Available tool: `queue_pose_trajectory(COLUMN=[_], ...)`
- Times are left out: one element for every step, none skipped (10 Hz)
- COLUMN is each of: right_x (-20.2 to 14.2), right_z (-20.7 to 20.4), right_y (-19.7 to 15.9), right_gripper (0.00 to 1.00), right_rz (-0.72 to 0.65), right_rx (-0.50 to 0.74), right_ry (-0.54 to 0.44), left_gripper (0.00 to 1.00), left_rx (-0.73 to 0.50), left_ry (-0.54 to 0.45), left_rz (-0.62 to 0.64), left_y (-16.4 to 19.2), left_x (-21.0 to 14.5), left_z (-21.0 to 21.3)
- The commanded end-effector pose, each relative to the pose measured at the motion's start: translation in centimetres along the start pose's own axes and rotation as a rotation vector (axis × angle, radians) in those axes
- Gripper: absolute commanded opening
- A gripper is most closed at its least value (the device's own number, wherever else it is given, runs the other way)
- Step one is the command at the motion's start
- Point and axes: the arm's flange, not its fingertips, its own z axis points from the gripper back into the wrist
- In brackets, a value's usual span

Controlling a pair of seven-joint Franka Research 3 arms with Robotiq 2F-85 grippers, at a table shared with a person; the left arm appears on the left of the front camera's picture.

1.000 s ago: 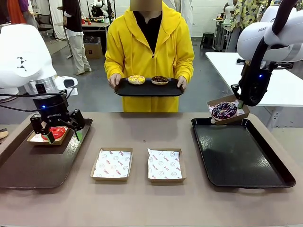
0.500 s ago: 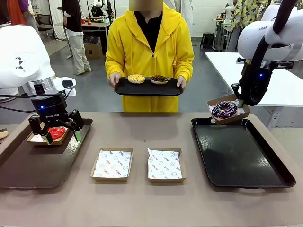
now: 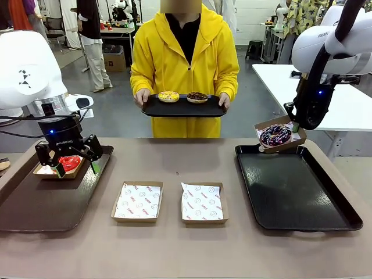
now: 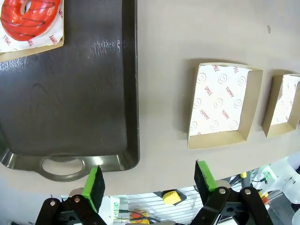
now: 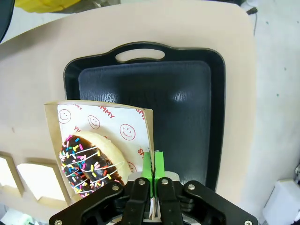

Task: Individually package the donuts and arrange them on the tray.
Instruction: Place the picked Paper togo box on the Handle tray while simultaneously picking up another Paper togo box from the table with the other hand.

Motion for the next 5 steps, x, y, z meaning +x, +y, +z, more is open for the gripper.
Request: queue_pose_trajectory(right_x=[0.0,0.1,0.3,0.4,0.6], right_z=[0.0,-0.5,-1.3,-2.3,-3.5], right_y=[0.0,-0.9,-1.7,-2.4,-2.9], right_gripper=[0.02,0.02,0.02,0.02,0.02], right_rz=[0.000,0.001,-0.013,-0.018,-0.019], right_rx=[0.000,0.028,0.033,0.033,0.050], right_ry=[0.000,0.000,0.016,0.023,0.041], left_gripper=[1.00,1.00,1.00,1.00,1.00], left_rx=[0.065,0.108,0.140,0.171,0.200], left_ry=[-0.044,-0.085,-0.105,-0.115,-0.132], left_rz=[-0.032,-0.080,-0.124,-0.148,-0.160], left_y=[-1.6,-3.8,-5.8,-7.6,-9.0], left_x=[-1.1,-2.2,-2.9,-3.6,-3.7], left_z=[-0.5,-0.9,-1.3,-1.9,-2.6])
